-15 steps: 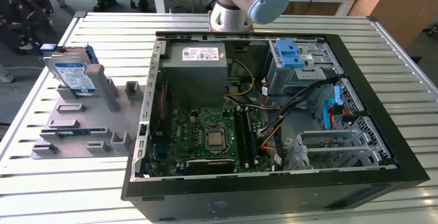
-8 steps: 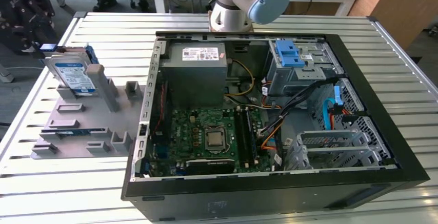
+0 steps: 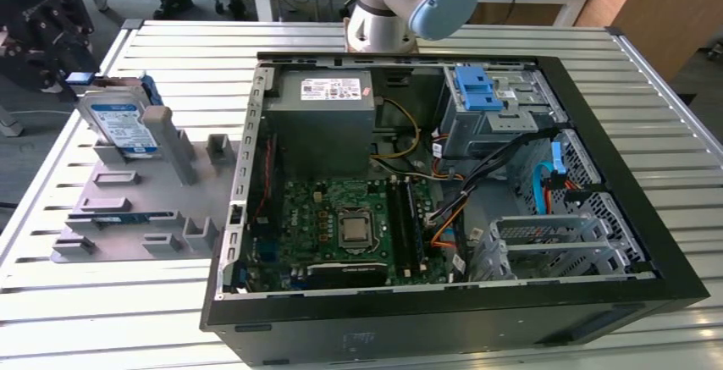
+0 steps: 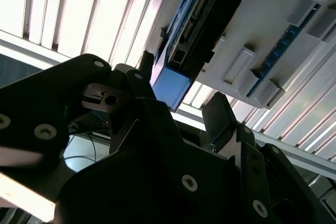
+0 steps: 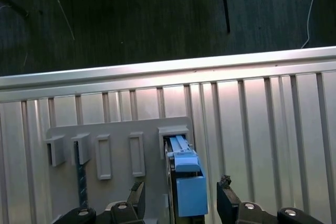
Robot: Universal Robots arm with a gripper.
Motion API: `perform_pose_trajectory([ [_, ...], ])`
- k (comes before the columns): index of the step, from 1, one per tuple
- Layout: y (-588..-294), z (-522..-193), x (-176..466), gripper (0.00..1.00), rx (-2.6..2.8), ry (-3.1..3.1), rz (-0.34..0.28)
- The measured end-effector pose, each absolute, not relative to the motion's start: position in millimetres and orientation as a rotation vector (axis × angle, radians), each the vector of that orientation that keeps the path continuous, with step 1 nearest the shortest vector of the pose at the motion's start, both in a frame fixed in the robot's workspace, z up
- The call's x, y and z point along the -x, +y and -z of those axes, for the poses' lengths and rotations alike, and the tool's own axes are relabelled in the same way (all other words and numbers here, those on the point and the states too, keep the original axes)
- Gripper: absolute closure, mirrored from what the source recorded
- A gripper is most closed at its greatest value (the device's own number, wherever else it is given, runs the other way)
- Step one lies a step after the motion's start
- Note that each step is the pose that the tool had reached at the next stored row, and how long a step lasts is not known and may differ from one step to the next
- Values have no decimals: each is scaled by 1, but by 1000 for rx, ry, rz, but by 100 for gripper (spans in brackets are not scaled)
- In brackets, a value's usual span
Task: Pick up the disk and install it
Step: 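Pick up the disk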
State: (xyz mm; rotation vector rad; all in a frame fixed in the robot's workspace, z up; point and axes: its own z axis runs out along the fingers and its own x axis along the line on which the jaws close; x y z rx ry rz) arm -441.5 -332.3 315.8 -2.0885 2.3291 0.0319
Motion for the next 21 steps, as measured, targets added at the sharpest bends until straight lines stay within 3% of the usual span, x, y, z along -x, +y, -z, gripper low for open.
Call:
perform_pose_trajectory([
  [6, -332, -312, 442, 37, 2089, 2329, -32],
  [9, -332, -312, 442, 50, 2089, 2329, -32],
  [21, -331, -303, 443, 50, 2098, 2321, -32],
])
